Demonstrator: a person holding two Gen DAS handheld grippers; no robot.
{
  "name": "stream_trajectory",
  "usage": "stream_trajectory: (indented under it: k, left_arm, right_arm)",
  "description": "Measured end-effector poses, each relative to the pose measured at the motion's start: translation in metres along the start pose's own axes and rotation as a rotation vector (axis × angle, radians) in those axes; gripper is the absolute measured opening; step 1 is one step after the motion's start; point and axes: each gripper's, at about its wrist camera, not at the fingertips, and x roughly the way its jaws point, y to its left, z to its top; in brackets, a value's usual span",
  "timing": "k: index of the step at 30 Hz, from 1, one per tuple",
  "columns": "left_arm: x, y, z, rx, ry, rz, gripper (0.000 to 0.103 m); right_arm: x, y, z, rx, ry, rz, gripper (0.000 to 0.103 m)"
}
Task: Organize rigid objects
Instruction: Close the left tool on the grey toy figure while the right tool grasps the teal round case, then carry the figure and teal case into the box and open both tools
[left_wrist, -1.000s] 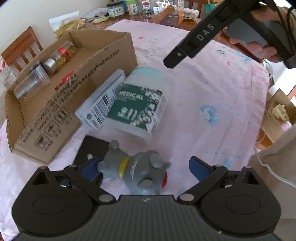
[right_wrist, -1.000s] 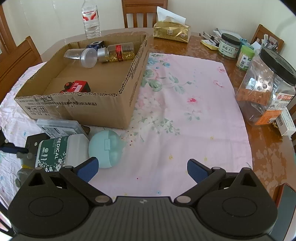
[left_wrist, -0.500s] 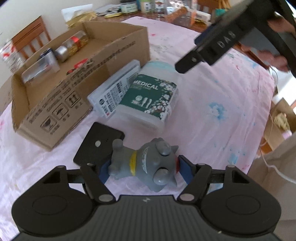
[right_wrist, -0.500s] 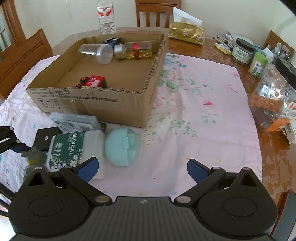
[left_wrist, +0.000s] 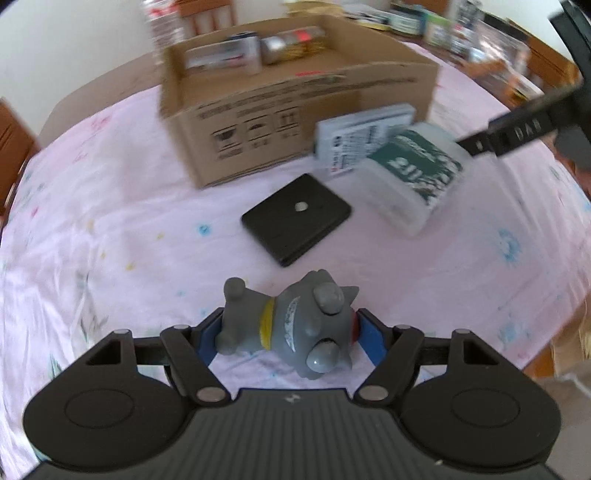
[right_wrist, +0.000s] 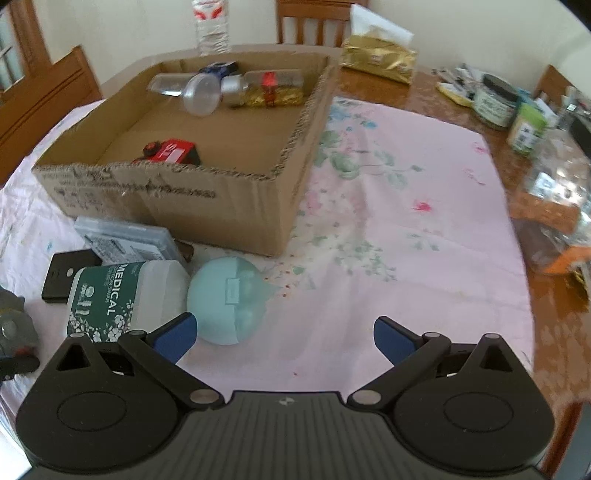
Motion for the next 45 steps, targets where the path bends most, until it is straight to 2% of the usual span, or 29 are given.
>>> stream_trajectory:
  k: [2,3,8,12,19,23,27,35,38,45]
  left_arm:
    - [0.000,-0.002,0.000,-0.023,-0.002,0.020,0.078]
    - [0.001,-0.003,0.000,-0.033,0.005,0.029,0.083]
    - [0.002,-0.005,0.000,-0.062,0.016,0.041,0.086]
    - [0.002,-0.007,0.000,-0.077,0.020,0.052,0.088]
    - [0.005,-0.009,0.002,-0.083,0.023,0.060,0.088]
    - [0.005,-0.009,0.001,-0.091,0.023,0.066,0.088]
    - [0.006,-0.009,0.000,-0.099,0.017,0.066,0.089]
    - [0.007,-0.010,0.003,-0.105,0.014,0.078,0.089]
    - [0.007,-0.010,0.004,-0.100,0.012,0.085,0.089]
    - [0.007,-0.012,0.004,-0.085,0.006,0.091,0.089]
  right_arm:
    - [0.005,0.000,0.002,-0.010,-0.007,0.037,0.103]
    - [0.007,-0.002,0.004,-0.007,-0.014,0.063,0.103]
    - [0.018,-0.010,0.011,0.003,-0.024,0.125,0.103]
    - [0.019,-0.011,0.009,-0.044,-0.033,0.129,0.103]
    - [0.015,-0.020,0.006,-0.024,-0.055,0.100,0.103]
    - [0.013,-0.014,0.005,-0.135,-0.067,0.091,0.102]
    - [0.012,-0.011,0.004,-0.207,-0.077,0.138,0.089]
    - [0.016,0.009,0.004,-0.309,-0.094,0.157,0.069]
    - [0.016,0.010,0.006,-0.314,-0.097,0.170,0.058]
    - [0.010,0.005,-0.001,-0.276,-0.089,0.126,0.058]
